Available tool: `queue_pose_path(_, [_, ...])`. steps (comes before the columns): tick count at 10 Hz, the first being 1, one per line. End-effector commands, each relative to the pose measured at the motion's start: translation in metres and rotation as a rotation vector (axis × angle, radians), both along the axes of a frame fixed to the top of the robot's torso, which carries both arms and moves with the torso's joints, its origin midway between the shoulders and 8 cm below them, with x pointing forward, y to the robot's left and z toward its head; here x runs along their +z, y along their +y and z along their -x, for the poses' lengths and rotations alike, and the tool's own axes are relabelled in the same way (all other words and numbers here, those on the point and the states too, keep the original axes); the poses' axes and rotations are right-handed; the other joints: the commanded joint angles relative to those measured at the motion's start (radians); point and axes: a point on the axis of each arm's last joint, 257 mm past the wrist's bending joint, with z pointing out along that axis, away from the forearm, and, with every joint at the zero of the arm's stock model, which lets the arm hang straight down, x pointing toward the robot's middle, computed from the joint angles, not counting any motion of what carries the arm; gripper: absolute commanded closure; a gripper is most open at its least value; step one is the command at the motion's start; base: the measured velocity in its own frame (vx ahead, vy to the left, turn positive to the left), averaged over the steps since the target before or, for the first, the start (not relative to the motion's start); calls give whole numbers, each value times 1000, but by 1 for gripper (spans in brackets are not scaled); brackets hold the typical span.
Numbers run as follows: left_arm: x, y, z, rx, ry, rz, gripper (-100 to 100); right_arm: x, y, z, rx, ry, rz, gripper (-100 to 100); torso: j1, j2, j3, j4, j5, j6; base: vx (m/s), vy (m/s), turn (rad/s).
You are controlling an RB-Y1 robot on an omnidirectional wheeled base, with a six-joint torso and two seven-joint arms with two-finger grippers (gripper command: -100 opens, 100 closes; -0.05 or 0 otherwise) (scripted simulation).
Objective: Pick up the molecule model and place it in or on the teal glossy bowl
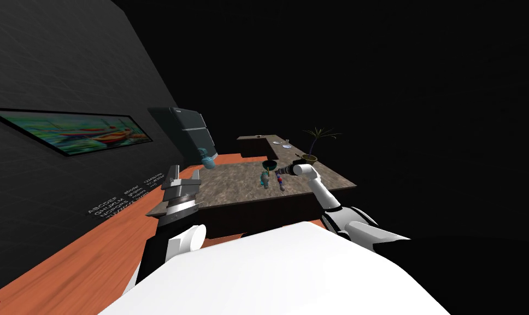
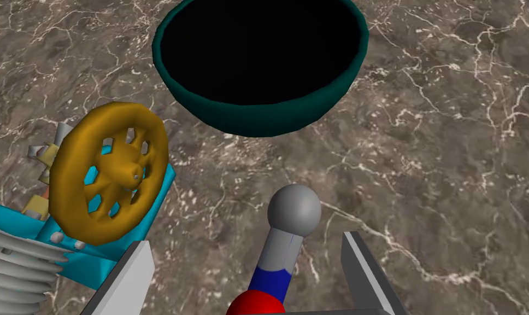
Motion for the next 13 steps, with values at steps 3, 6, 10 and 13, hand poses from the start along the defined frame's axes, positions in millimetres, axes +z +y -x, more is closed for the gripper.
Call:
queue_pose_path(3, [0, 0, 0, 0, 0, 0, 0, -57, -17, 34, -40, 205, -13, -100, 0, 0, 0, 0, 0, 0, 30, 25, 22])
queue_pose_path(6, [0, 0, 0, 0, 0, 0, 0, -78, -21, 49, -48, 267, -11, -100, -2, 3, 2, 1, -1, 0, 0, 0, 0])
queue_pose_path(10, [0, 0, 0, 0, 0, 0, 0, -79, -29, 28, -82, 249, -6, -100, -3, 4, 2, 1, -1, 0, -24, -16, 40])
queue_pose_path(13, [0, 0, 0, 0, 0, 0, 0, -81, -31, 17, -97, 245, -7, -100, -3, 5, 3, 1, -1, 0, -38, -18, 34])
